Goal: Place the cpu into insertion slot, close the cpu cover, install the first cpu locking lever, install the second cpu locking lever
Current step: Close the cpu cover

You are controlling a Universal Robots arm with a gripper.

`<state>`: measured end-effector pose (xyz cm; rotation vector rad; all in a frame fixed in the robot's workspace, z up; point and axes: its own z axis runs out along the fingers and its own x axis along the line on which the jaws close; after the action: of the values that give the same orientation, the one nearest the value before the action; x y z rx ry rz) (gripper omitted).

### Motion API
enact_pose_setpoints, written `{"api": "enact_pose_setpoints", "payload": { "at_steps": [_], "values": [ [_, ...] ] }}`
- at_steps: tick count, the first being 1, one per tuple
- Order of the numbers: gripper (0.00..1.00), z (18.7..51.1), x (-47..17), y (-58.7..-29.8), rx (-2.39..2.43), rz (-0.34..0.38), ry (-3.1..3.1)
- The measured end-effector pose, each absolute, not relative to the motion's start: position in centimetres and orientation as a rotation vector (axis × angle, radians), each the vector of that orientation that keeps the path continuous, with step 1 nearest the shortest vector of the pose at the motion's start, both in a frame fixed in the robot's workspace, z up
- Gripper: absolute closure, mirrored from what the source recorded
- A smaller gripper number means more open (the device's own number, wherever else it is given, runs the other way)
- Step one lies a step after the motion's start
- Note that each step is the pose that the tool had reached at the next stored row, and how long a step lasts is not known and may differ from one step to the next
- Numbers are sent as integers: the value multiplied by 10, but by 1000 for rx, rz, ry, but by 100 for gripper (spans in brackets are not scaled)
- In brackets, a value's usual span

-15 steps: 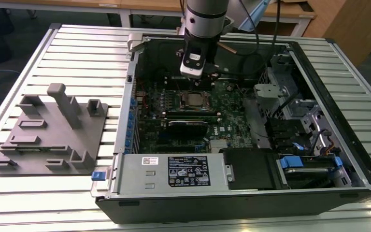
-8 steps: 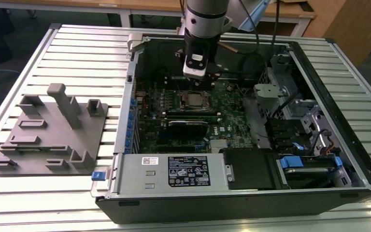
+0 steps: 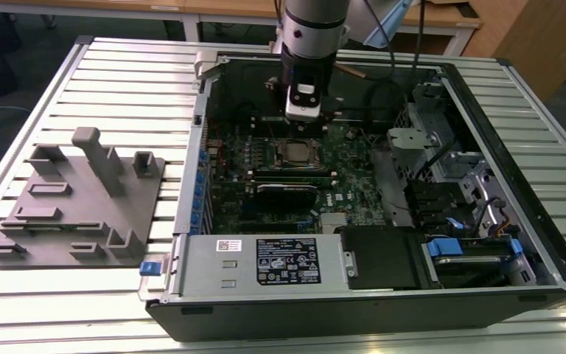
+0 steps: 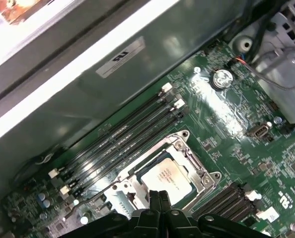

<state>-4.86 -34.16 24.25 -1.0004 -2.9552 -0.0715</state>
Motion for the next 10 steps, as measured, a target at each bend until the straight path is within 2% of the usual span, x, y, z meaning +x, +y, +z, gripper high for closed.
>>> {"api": "enact_pose_setpoints", "payload": {
  "at_steps": [10],
  "values": [
    [89,241,-49,-342,-811,-69,-3010]
  ]
}}
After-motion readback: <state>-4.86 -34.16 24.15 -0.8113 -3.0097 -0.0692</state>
